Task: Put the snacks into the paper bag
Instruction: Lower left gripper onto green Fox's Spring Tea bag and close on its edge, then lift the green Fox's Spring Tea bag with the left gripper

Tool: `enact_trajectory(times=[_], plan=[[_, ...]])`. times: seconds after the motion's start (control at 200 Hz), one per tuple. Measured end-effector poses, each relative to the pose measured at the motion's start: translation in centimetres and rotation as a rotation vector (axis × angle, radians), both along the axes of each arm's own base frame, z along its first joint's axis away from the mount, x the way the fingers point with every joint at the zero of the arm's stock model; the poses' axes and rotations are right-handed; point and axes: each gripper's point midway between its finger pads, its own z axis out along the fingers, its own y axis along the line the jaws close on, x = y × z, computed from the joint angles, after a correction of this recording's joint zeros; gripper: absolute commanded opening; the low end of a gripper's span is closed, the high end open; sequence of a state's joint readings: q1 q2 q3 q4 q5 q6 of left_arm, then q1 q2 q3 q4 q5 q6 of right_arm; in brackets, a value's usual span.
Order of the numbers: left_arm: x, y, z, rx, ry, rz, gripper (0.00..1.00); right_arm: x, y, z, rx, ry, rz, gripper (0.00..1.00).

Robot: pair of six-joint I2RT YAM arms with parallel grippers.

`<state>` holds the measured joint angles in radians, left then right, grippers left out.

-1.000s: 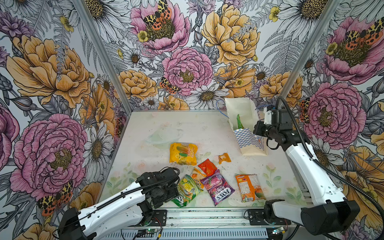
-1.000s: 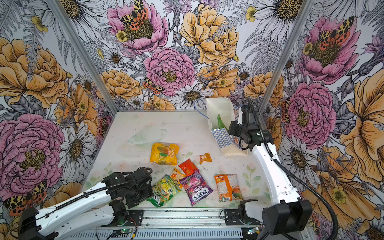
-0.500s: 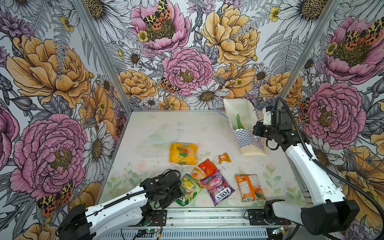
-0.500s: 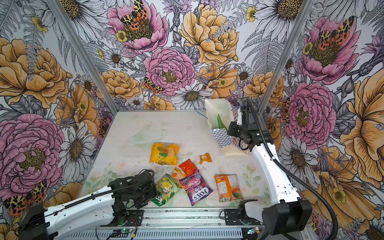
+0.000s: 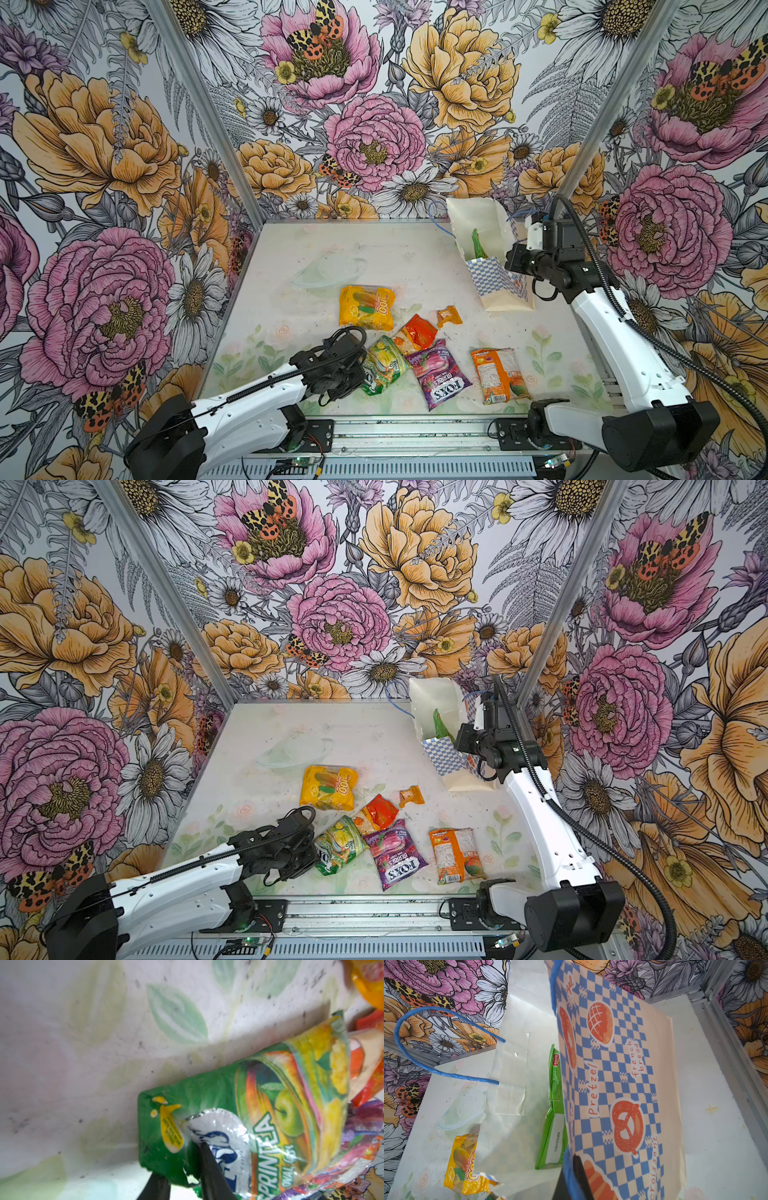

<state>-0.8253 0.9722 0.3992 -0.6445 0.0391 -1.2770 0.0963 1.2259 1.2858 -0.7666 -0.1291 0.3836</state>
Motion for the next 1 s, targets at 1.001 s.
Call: enact_trajectory(times=[1.001], plan=[[6.9,-0.7,15.6,-0.050,-0.396,-0.122,0.00,-0.3,0.1,0.4,0.009,-0.010,0.012,0.00]])
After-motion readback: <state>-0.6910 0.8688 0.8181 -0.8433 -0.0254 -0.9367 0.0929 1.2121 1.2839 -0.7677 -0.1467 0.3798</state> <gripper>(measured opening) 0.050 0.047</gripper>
